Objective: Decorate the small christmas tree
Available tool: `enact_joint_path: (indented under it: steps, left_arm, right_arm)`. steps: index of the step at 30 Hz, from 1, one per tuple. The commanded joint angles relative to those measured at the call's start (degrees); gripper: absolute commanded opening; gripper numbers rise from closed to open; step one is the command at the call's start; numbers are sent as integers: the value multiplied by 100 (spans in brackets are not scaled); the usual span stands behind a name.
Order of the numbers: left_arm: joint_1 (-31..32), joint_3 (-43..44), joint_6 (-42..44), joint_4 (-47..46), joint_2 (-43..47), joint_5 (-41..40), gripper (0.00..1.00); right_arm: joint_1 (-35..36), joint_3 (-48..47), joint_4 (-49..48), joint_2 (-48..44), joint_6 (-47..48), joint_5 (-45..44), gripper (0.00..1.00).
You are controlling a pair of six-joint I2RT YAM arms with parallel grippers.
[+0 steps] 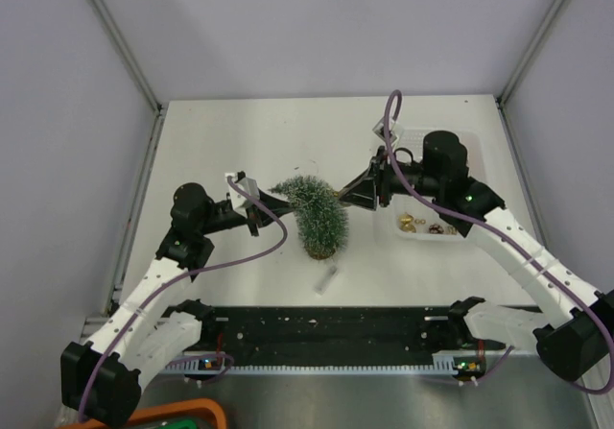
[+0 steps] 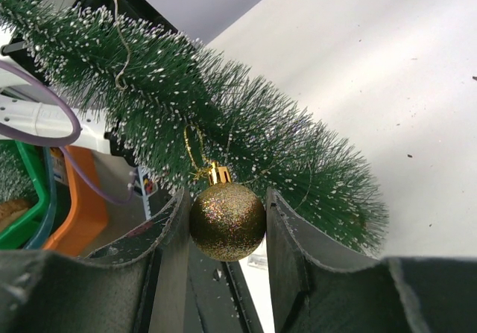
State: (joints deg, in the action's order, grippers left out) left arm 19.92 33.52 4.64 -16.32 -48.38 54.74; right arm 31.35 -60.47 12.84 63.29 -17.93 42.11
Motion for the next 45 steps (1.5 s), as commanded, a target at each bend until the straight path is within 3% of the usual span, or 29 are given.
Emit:
enact_joint_path:
  steps: [1,9,29,40,45]
  left_arm:
    - [-15,93,54,-205,13,177,0]
    - [-15,111,45,-197,4,212,0]
    - [-15,427,326,-293,-242,265,0]
    - [21,612,414,-328,-515,90,0]
    - [21,621,432,-250,-436,-60,17]
  right_arm:
    - [55,-97,-422,61,71,-53,18]
    - [55,18,-730,-36,-87,-343,18]
    - [266,422,-1091,175,-325,-133,20]
    - [266,712,-1055,-290,-386,-633,20]
    - [266,756,-1152,-396,-457,-967,19]
